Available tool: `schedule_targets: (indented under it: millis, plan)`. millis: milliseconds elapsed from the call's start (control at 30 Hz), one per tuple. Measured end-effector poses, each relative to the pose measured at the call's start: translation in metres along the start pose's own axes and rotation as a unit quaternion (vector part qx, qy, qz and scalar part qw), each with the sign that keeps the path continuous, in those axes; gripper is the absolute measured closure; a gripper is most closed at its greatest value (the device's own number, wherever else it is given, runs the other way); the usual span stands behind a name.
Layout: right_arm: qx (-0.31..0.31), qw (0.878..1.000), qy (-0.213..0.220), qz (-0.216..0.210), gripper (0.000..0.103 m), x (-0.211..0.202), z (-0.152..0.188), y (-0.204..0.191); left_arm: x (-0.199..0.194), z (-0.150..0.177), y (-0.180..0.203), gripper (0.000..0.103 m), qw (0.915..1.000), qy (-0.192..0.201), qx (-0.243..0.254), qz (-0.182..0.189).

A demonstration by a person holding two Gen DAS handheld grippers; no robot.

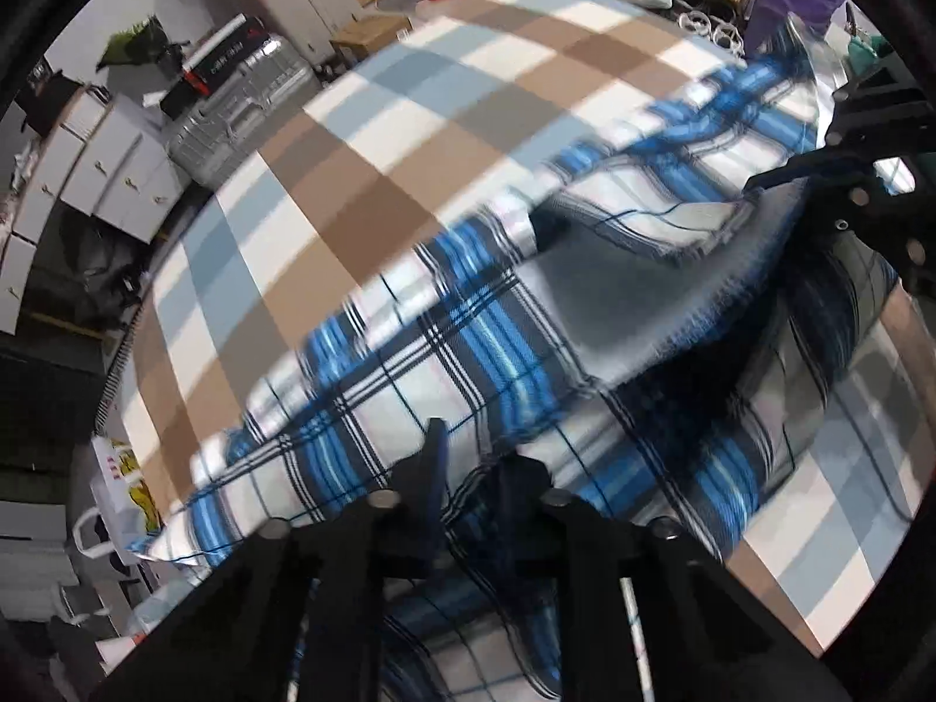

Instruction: Fold large clothes

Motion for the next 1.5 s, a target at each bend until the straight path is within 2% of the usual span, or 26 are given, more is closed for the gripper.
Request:
schedule_targets:
  millis: [33, 100, 233, 300, 333, 367, 400, 433, 467, 500, 533, 567, 667, 733, 867, 933, 967, 1033, 1100, 1167, 1300, 1433, 1500]
  plan:
    - [0.021, 1.000, 0.006, -0.017, 0.101, 0.000, -0.004, 0.006, -0.002, -0.008, -0.005, 0.096, 0.9999, 0.008, -0.009, 0.003]
    - [0.058, 0.998, 0.022, -0.023, 0.101, -0.002, -0.013, 0.021, -0.005, -0.019, -0.015, 0.096, 0.9996, 0.008, -0.025, 0.005]
    - [0.056, 0.997, 0.046, 0.023, 0.101, -0.001, -0.043, 0.039, 0.007, -0.045, -0.042, 0.096, 0.9978, 0.002, -0.029, -0.059]
    - [0.045, 0.996, 0.047, 0.057, 0.101, 0.005, -0.057, 0.046, 0.019, -0.057, -0.061, 0.089, 0.9952, -0.005, -0.045, -0.087]
    - [0.036, 0.995, 0.048, 0.085, 0.101, 0.008, -0.066, 0.051, 0.026, -0.060, -0.073, 0.086, 0.9926, -0.013, -0.056, -0.107]
    - [0.030, 0.990, 0.050, 0.127, 0.100, 0.013, -0.077, 0.059, 0.031, -0.060, -0.081, 0.072, 0.9905, -0.021, -0.067, -0.118]
    - [0.027, 0.986, 0.053, 0.154, 0.096, 0.015, -0.082, 0.066, 0.036, -0.059, -0.092, 0.055, 0.9876, -0.029, -0.086, -0.128]
    - [0.025, 0.979, 0.054, 0.197, 0.091, 0.017, -0.088, 0.076, 0.040, -0.056, -0.101, 0.053, 0.9859, -0.030, -0.109, -0.123]
    - [0.035, 0.967, 0.055, 0.248, 0.079, 0.017, -0.092, 0.092, 0.040, -0.053, -0.106, 0.053, 0.9870, -0.021, -0.132, -0.089]
    - [0.047, 0.962, 0.059, 0.263, 0.061, 0.017, -0.092, 0.102, 0.039, -0.048, -0.109, 0.053, 0.9864, -0.006, -0.163, -0.018]
    - [0.080, 0.958, 0.071, 0.266, 0.053, 0.011, -0.088, 0.116, 0.037, -0.041, -0.113, 0.052, 0.9831, 0.000, -0.182, 0.022]
    - [0.102, 0.959, 0.087, 0.248, 0.048, 0.006, -0.084, 0.124, 0.036, -0.034, -0.119, 0.052, 0.9810, 0.000, -0.192, 0.028]
    - [0.162, 0.964, 0.101, 0.187, 0.038, -0.007, -0.057, 0.144, 0.032, 0.002, -0.149, 0.052, 0.9804, -0.005, -0.196, -0.012]
    - [0.189, 0.959, 0.088, 0.189, 0.038, -0.012, -0.029, 0.158, 0.029, 0.034, -0.167, 0.051, 0.9759, -0.017, -0.214, -0.037]
    - [0.245, 0.954, 0.065, 0.160, 0.038, -0.019, 0.014, 0.162, 0.017, 0.086, -0.181, 0.051, 0.9598, -0.013, -0.280, 0.013]
    - [0.281, 0.948, 0.054, 0.140, 0.038, -0.023, 0.039, 0.158, 0.015, 0.115, -0.184, 0.047, 0.9518, -0.015, -0.305, 0.023]
    - [0.293, 0.946, 0.052, 0.126, 0.038, -0.024, 0.048, 0.154, 0.016, 0.125, -0.184, 0.041, 0.9485, -0.018, -0.315, 0.028]
    - [0.303, 0.945, 0.049, 0.109, 0.038, -0.024, 0.063, 0.143, 0.024, 0.149, -0.176, 0.039, 0.9409, -0.036, -0.333, 0.052]
    - [0.301, 0.946, 0.041, 0.108, 0.038, -0.026, 0.074, 0.131, 0.033, 0.159, -0.163, 0.039, 0.9364, -0.051, -0.339, 0.076]
    - [0.295, 0.948, 0.035, 0.115, 0.038, -0.029, 0.084, 0.116, 0.040, 0.163, -0.152, 0.039, 0.9348, -0.055, -0.341, 0.083]
    - [0.276, 0.949, 0.021, 0.153, 0.033, -0.025, 0.099, 0.104, 0.050, 0.163, -0.137, 0.039, 0.9396, -0.048, -0.333, 0.065]
    - [0.271, 0.947, -0.013, 0.173, 0.033, -0.001, 0.114, 0.104, 0.052, 0.158, -0.136, 0.037, 0.9345, -0.033, -0.352, 0.045]
    - [0.271, 0.944, -0.013, 0.185, 0.027, 0.008, 0.117, 0.107, 0.047, 0.165, -0.142, 0.037, 0.9344, -0.030, -0.354, 0.020]
Point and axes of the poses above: each gripper's, at about its wrist camera, not at the fingertips, and x roughly the way its jaws point, y to its right, z to its underside, the point moved 7 cm from there along x, roughly the way its jaws point, and after that the axes turned 1 degree about z, right-handed, at the moved point
